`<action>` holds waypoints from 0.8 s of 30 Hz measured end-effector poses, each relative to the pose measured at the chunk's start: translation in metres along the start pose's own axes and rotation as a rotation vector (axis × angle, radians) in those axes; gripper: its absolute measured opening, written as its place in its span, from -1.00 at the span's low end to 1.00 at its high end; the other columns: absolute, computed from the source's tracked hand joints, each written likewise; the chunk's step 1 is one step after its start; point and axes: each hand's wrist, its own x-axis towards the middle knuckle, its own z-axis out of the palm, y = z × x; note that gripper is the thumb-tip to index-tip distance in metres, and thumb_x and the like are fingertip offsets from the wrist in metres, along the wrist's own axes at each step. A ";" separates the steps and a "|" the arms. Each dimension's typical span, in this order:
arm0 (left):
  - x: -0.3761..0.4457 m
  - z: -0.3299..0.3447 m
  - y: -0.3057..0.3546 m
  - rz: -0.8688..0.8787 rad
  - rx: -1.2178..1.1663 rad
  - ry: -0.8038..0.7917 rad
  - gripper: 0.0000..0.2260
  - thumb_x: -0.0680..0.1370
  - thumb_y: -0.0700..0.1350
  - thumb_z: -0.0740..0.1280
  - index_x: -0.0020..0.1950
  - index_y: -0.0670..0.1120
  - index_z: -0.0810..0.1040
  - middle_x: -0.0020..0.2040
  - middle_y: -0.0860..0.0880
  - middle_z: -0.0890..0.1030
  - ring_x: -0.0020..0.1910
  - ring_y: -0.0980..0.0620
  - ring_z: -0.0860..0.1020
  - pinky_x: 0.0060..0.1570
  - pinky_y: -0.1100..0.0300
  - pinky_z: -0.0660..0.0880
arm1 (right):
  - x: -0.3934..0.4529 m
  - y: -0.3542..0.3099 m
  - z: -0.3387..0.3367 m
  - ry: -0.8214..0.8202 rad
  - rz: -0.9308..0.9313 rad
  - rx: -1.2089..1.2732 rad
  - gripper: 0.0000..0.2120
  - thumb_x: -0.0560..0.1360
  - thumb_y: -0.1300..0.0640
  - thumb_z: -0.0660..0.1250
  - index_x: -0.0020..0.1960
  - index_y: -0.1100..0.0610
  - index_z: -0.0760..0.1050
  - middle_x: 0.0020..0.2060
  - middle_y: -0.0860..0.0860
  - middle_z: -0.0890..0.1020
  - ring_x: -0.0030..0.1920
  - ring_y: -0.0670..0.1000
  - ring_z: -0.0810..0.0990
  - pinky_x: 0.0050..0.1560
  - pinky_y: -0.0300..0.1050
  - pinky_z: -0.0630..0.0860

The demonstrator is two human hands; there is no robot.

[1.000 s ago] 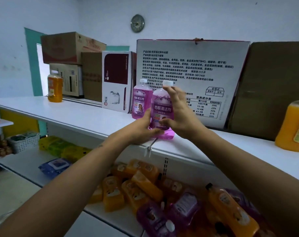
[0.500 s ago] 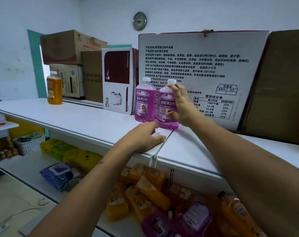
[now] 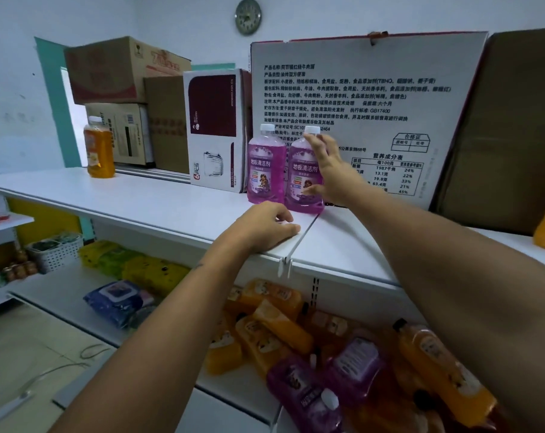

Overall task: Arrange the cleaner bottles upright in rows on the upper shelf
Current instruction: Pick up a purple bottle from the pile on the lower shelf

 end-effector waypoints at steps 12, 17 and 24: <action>-0.009 0.003 0.002 0.102 -0.090 0.129 -0.77 0.59 -0.03 0.31 0.21 -0.08 0.56 0.18 -0.01 0.58 0.11 0.03 0.54 0.03 0.18 0.51 | -0.116 -0.018 -0.074 0.237 0.043 0.153 -0.49 0.51 0.06 0.44 0.41 0.09 0.41 0.55 0.14 0.15 0.51 0.18 0.27 0.48 0.21 0.31; -0.101 0.048 0.079 0.526 -0.501 0.472 -0.81 0.59 -0.12 0.26 0.19 -0.01 0.51 0.11 0.07 0.57 0.13 0.16 0.54 0.08 0.26 0.49 | -0.232 -0.021 -0.105 0.519 0.134 0.443 -0.72 0.56 0.10 0.39 0.26 0.04 0.48 0.28 -0.02 0.51 0.25 -0.05 0.53 0.19 -0.13 0.57; -0.187 0.144 0.174 0.612 -0.885 0.159 -0.65 0.56 -0.06 0.29 0.34 0.08 0.40 0.26 0.01 0.51 0.24 -0.09 0.53 0.12 0.16 0.48 | -0.397 -0.012 -0.128 0.733 0.379 0.501 -0.85 0.58 0.19 0.35 0.14 0.09 0.58 0.24 -0.03 0.55 0.29 -0.16 0.53 0.12 -0.29 0.54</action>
